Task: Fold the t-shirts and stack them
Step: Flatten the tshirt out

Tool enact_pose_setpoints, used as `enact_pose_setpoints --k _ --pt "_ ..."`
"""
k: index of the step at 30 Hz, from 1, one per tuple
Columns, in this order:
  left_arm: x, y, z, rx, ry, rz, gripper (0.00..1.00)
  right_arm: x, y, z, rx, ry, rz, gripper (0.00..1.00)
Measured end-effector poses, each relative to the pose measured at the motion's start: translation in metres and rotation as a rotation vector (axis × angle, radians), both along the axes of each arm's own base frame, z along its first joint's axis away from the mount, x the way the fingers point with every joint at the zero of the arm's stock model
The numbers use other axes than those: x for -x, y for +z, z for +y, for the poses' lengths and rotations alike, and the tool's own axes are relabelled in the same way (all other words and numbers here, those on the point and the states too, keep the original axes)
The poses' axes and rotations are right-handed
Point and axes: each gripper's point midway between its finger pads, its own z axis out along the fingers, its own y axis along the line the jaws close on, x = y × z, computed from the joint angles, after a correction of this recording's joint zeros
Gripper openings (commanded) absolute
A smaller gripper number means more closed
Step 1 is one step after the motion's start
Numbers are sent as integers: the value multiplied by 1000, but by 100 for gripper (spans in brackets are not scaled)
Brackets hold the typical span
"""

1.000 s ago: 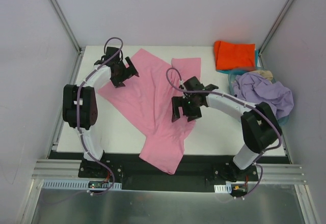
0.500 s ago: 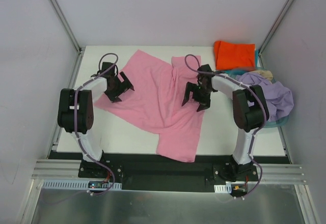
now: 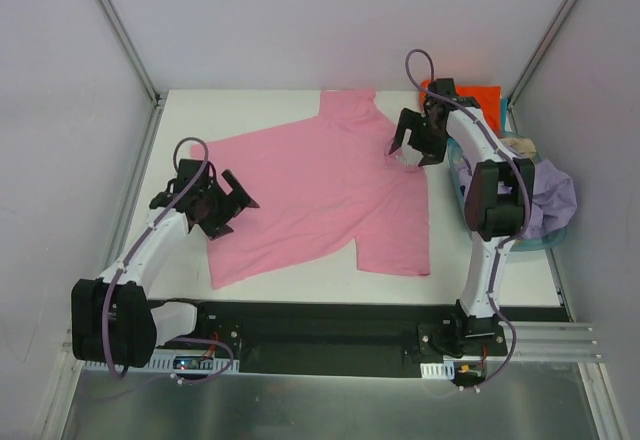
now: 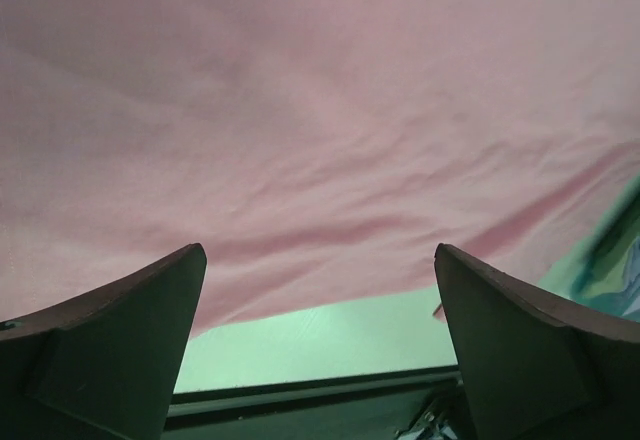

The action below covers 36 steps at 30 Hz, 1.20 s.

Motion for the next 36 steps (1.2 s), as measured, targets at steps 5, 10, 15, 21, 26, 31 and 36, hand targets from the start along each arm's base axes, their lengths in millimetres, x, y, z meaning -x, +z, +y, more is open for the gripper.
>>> enact_pose_setpoints --k 5,10,15,21,26,31,36 --pt "-46 39 6 -53 15 -118 99 43 23 7 -7 51 -30 97" --pt "-97 41 10 -109 5 -123 99 108 11 14 -13 95 38 97" --pt "-138 9 16 -181 -13 -57 99 177 -22 30 -32 152 166 97" --pt "-179 -27 29 -236 -26 -1 99 229 -44 49 -45 222 259 97" --pt "-206 -52 52 -276 -21 34 99 259 -61 33 -19 182 324 97" --pt "-241 -54 63 -301 -38 7 99 279 -62 21 -15 142 336 97" --pt "-277 -51 59 -297 -78 -42 99 293 -62 17 -16 125 346 97"
